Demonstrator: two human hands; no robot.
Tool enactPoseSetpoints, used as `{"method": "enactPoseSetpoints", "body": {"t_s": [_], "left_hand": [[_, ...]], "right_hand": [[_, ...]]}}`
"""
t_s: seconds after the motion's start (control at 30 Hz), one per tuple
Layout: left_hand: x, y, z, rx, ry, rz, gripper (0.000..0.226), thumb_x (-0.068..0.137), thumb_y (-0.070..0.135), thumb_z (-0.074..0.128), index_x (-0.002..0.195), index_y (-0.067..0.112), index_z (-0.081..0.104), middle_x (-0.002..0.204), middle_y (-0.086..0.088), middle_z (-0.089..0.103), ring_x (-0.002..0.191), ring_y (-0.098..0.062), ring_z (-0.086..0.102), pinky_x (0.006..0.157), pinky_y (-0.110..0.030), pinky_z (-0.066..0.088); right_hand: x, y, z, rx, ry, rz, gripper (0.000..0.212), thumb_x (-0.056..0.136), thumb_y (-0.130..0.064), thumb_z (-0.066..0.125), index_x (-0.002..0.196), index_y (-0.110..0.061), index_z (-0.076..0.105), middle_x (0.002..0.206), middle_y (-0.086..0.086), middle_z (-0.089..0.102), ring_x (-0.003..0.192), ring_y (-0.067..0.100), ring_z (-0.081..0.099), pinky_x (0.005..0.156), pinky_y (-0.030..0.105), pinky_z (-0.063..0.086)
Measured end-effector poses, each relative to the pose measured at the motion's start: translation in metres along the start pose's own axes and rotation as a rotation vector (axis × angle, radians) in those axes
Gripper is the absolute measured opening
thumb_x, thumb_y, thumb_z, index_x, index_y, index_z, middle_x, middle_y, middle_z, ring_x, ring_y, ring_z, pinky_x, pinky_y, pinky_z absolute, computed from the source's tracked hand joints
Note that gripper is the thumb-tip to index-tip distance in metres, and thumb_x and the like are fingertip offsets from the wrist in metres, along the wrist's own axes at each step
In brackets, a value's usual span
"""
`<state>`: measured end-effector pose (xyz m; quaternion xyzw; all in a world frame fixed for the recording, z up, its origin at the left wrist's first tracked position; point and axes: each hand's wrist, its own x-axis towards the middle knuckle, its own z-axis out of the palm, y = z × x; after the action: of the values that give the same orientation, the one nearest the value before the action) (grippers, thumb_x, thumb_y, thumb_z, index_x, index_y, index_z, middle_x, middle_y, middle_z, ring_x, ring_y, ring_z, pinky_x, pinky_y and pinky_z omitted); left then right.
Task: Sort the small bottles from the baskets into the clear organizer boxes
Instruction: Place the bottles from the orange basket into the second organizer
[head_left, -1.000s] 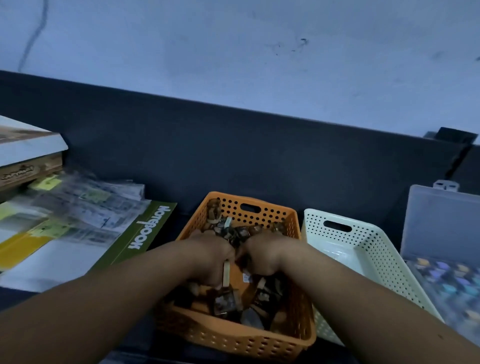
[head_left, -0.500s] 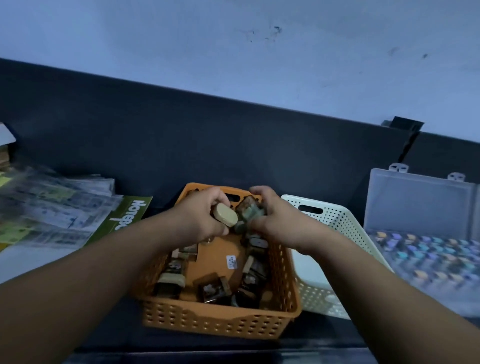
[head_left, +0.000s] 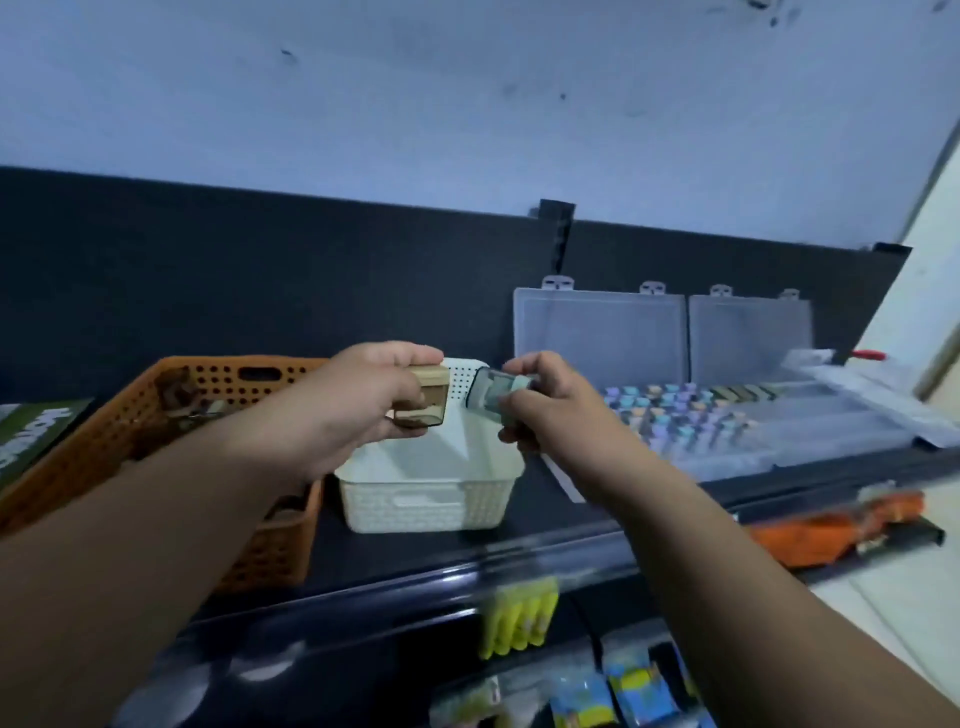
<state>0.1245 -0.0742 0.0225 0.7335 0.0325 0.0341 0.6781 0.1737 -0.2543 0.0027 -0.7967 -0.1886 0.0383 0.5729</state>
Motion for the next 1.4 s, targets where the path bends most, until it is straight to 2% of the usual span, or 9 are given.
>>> {"method": "enactPoseSetpoints", "body": {"t_s": [0.17, 0.33, 0.53, 0.63, 0.8, 0.93, 1.0, 1.2, 1.4], "left_hand": [[-0.012, -0.001, 0.115, -0.08, -0.175, -0.022, 0.043, 0.093, -0.012, 0.04, 0.129, 0.009, 0.051, 0.12, -0.015, 0.06, 0.097, -0.022, 0.063, 0.078, -0.033, 0.058], [-0.021, -0.005, 0.205, -0.041, -0.282, 0.005, 0.04, 0.086, -0.006, 0.059, 0.117, 0.021, 0.059, 0.103, -0.007, 0.064, 0.08, -0.015, 0.067, 0.069, -0.026, 0.059], [-0.015, -0.007, 0.287, -0.118, -0.295, -0.013, 0.036, 0.083, -0.007, 0.061, 0.112, 0.014, 0.061, 0.104, -0.009, 0.065, 0.075, -0.016, 0.066, 0.062, -0.024, 0.058], [0.007, 0.0, 0.324, -0.088, -0.326, -0.034, 0.033, 0.085, -0.007, 0.059, 0.109, 0.015, 0.062, 0.106, -0.01, 0.066, 0.081, -0.017, 0.066, 0.068, -0.03, 0.058], [0.068, 0.015, 0.369, 0.004, -0.415, 0.009, 0.028, 0.085, -0.002, 0.062, 0.106, 0.016, 0.061, 0.105, -0.008, 0.067, 0.086, -0.02, 0.066, 0.085, -0.04, 0.055], [0.132, 0.025, 0.394, 0.175, -0.446, 0.073, 0.033, 0.078, 0.0, 0.072, 0.105, 0.018, 0.062, 0.107, -0.009, 0.066, 0.089, -0.022, 0.064, 0.073, -0.031, 0.054], [0.164, 0.031, 0.406, 0.238, -0.436, 0.101, 0.036, 0.078, -0.002, 0.072, 0.107, 0.016, 0.061, 0.104, -0.009, 0.064, 0.081, -0.023, 0.062, 0.065, -0.028, 0.056], [0.229, 0.047, 0.448, 0.392, -0.403, 0.159, 0.042, 0.064, 0.007, 0.075, 0.099, 0.023, 0.057, 0.103, -0.009, 0.065, 0.079, -0.025, 0.064, 0.081, -0.05, 0.054], [0.276, 0.049, 0.492, 0.525, -0.323, 0.171, 0.035, 0.069, 0.013, 0.079, 0.095, 0.026, 0.06, 0.1, -0.01, 0.068, 0.086, -0.031, 0.066, 0.076, -0.042, 0.054]], "right_hand": [[-0.063, 0.032, -0.091, 0.019, 0.111, 0.028, 0.027, 0.094, -0.011, 0.049, 0.113, -0.026, 0.06, 0.091, 0.002, 0.059, 0.063, 0.01, 0.058, 0.06, 0.025, 0.044], [-0.116, 0.063, -0.162, 0.142, 0.228, 0.061, 0.022, 0.095, -0.008, 0.05, 0.109, -0.023, 0.059, 0.078, -0.002, 0.055, 0.054, 0.011, 0.052, 0.056, 0.023, 0.043], [-0.151, 0.096, -0.229, 0.091, 0.309, 0.091, 0.046, 0.082, 0.001, 0.064, 0.12, -0.024, 0.057, 0.102, 0.002, 0.063, 0.077, 0.013, 0.062, 0.07, 0.029, 0.053], [-0.155, 0.111, -0.261, 0.077, 0.371, 0.108, 0.049, 0.081, 0.006, 0.062, 0.12, -0.022, 0.056, 0.098, -0.001, 0.065, 0.07, 0.009, 0.062, 0.062, 0.023, 0.051], [-0.135, 0.139, -0.316, 0.02, 0.446, 0.134, 0.046, 0.084, -0.002, 0.067, 0.12, -0.025, 0.05, 0.107, 0.001, 0.063, 0.086, 0.017, 0.065, 0.066, 0.022, 0.049], [-0.097, 0.162, -0.363, -0.099, 0.53, 0.156, 0.039, 0.078, -0.013, 0.075, 0.11, -0.025, 0.056, 0.108, 0.002, 0.066, 0.095, 0.019, 0.065, 0.078, 0.035, 0.055], [-0.076, 0.169, -0.388, -0.129, 0.515, 0.175, 0.039, 0.078, -0.013, 0.075, 0.111, -0.024, 0.057, 0.106, 0.0, 0.066, 0.095, 0.018, 0.066, 0.08, 0.034, 0.056], [-0.021, 0.184, -0.454, -0.248, 0.521, 0.165, 0.046, 0.081, -0.012, 0.073, 0.123, -0.022, 0.057, 0.111, -0.005, 0.065, 0.087, 0.008, 0.067, 0.078, 0.026, 0.053], [0.038, 0.211, -0.514, -0.366, 0.472, 0.148, 0.047, 0.082, -0.016, 0.074, 0.124, -0.024, 0.054, 0.112, -0.009, 0.063, 0.085, 0.004, 0.066, 0.074, 0.023, 0.049]]}}
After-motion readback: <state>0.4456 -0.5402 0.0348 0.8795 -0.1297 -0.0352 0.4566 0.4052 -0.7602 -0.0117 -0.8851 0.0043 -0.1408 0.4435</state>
